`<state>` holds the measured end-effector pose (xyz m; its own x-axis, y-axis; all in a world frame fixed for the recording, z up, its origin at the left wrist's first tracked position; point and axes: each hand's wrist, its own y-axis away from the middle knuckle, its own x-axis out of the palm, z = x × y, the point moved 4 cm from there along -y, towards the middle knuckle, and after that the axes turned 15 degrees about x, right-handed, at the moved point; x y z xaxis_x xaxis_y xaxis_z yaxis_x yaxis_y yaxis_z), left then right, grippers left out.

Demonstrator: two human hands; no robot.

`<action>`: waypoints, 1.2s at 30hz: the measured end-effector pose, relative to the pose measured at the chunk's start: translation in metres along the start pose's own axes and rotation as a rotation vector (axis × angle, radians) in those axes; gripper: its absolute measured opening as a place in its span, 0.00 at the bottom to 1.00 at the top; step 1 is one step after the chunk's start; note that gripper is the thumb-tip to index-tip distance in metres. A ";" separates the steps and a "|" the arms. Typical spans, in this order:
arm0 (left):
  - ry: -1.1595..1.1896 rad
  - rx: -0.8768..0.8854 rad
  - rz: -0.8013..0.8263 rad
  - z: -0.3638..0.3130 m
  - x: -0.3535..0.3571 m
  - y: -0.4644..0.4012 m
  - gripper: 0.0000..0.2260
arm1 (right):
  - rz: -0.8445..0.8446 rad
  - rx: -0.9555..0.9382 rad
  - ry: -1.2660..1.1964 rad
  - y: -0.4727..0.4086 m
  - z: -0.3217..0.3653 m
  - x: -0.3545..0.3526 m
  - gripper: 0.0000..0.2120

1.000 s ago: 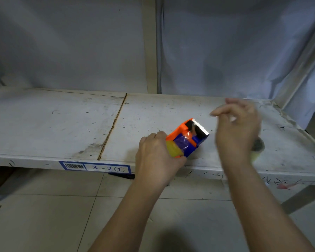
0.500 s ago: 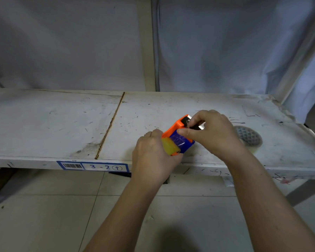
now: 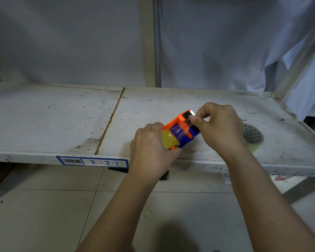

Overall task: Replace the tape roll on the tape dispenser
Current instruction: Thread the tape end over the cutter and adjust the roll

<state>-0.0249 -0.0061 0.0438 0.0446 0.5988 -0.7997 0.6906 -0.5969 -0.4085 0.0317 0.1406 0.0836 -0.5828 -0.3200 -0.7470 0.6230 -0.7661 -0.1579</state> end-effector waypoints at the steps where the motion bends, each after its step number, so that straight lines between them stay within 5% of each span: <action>1: -0.002 0.006 0.000 0.000 -0.001 0.000 0.27 | -0.010 -0.002 0.002 0.000 0.000 -0.002 0.08; 10: -0.071 0.009 0.009 0.002 -0.004 0.003 0.28 | -0.134 -0.038 0.041 0.002 0.002 -0.008 0.08; 26: -0.131 0.022 0.109 0.000 0.006 0.001 0.29 | 0.059 0.032 -0.157 0.001 0.003 0.000 0.08; 36: -0.002 0.005 0.099 0.000 0.002 0.001 0.25 | -0.026 0.043 -0.320 -0.002 -0.004 0.000 0.07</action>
<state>-0.0243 -0.0053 0.0418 0.1110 0.5352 -0.8374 0.6795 -0.6558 -0.3290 0.0324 0.1447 0.0819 -0.7371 -0.4533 -0.5012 0.5867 -0.7973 -0.1418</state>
